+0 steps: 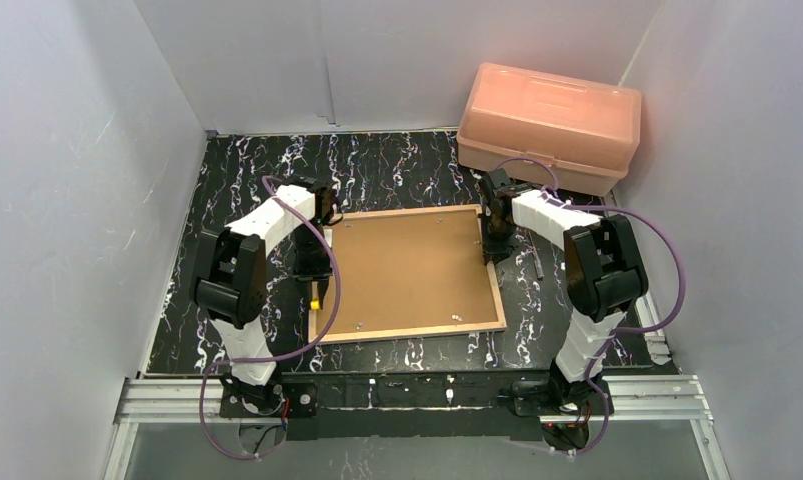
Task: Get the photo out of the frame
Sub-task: Release the photo frame item from the photo frame.
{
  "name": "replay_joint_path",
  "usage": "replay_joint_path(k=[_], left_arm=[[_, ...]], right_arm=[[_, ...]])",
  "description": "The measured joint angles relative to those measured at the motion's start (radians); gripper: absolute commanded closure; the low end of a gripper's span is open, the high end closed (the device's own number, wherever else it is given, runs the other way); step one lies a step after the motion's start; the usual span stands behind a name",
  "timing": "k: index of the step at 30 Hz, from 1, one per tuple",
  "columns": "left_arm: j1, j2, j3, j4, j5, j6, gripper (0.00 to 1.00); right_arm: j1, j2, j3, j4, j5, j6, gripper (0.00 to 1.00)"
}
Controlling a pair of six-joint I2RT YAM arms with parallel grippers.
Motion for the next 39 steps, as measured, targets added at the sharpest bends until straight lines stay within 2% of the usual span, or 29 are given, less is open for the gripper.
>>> replay_joint_path(k=[21, 27, 28, 30, 32, 39], left_arm=[[-0.003, -0.031, -0.056, -0.005, 0.143, -0.001, 1.0], [-0.003, -0.08, -0.054, 0.024, 0.183, -0.013, 1.0], [-0.003, -0.092, -0.051, 0.03, 0.19, -0.017, 1.0], [-0.003, -0.111, -0.04, 0.039, 0.199, -0.026, 1.0], [-0.003, -0.125, -0.025, 0.053, 0.208, -0.035, 1.0], [-0.003, -0.154, 0.002, 0.092, 0.207, -0.062, 1.0]], right_arm=[[0.0, 0.014, 0.022, -0.02, 0.016, 0.018, 0.99], [0.0, 0.014, 0.022, -0.021, 0.017, 0.019, 0.98], [0.0, 0.014, 0.022, -0.021, 0.017, 0.019, 0.94], [0.0, 0.014, 0.022, -0.02, 0.017, 0.019, 0.8], [0.0, 0.014, 0.022, -0.02, 0.016, 0.018, 0.74], [0.0, 0.003, 0.022, 0.011, 0.014, 0.025, 0.65]])
